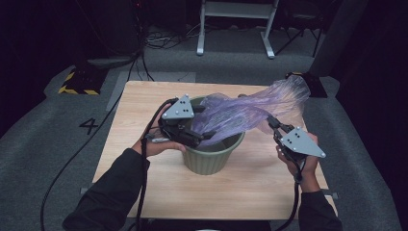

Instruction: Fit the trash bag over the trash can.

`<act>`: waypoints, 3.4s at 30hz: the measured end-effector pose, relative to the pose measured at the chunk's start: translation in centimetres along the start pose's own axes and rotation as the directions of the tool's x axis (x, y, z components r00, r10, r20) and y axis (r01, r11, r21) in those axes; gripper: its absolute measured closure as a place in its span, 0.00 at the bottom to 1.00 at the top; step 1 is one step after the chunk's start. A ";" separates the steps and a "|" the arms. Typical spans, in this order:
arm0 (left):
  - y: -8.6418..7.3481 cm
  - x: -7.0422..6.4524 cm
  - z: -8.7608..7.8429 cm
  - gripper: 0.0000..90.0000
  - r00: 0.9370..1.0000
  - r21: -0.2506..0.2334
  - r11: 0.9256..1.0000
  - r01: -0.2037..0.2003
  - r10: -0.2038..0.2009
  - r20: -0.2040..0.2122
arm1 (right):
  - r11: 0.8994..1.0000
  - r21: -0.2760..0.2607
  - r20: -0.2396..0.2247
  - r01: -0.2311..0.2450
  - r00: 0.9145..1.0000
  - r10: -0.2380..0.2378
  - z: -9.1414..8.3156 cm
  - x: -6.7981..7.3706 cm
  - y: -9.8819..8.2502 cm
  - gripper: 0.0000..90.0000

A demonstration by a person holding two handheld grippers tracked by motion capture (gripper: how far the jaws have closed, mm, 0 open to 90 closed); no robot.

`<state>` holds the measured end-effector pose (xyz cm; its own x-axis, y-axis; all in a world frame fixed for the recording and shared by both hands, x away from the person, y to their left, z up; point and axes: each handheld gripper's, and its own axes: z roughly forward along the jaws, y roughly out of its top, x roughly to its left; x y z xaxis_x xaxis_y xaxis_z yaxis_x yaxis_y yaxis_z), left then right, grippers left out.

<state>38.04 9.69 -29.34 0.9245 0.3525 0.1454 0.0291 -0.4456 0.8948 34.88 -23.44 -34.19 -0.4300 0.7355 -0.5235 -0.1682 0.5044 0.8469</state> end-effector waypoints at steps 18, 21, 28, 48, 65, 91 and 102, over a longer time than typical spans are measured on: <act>0.5 -1.1 4.0 0.82 0.990 0.200 0.971 -0.133 0.138 -0.008 | 0.996 -0.055 -0.012 0.067 0.998 -0.068 -0.6 1.0 2.8 1.00; 0.7 -1.0 4.7 0.85 0.989 0.222 0.965 -0.141 0.148 -0.015 | 0.996 -0.058 -0.007 0.069 0.998 -0.069 -0.6 1.0 3.0 1.00; 0.8 -1.3 4.6 0.75 0.990 0.227 0.967 -0.118 0.133 -0.049 | 0.992 -0.078 -0.043 0.099 0.994 -0.103 -0.4 1.9 4.1 1.00; 0.6 -2.5 2.4 0.99 0.976 0.165 0.972 -0.169 0.188 -0.106 | 0.982 -0.131 -0.196 0.136 0.967 -0.160 -0.8 5.6 7.0 0.83; -2.3 -0.9 -0.6 0.99 0.980 0.177 0.979 -0.105 0.133 -0.151 | 0.993 -0.016 -0.078 -0.117 0.990 0.115 -7.4 1.1 2.8 0.35; -4.1 -0.2 -1.5 0.33 0.989 0.111 0.994 0.000 0.017 -0.149 | 0.952 0.006 -0.334 -0.305 0.897 0.289 -6.1 -0.4 0.0 1.00; -2.2 -1.5 -1.4 0.33 0.990 0.061 0.995 -0.076 0.083 -0.115 | 0.957 0.004 -0.345 -0.288 0.898 0.272 -5.4 -0.2 0.2 1.00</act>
<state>36.10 11.30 -30.89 0.8740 0.4063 0.2666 -0.0186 -0.5203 0.8538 30.13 -25.88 -33.38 -0.7378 0.6422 -0.2079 -0.0338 0.2725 0.9616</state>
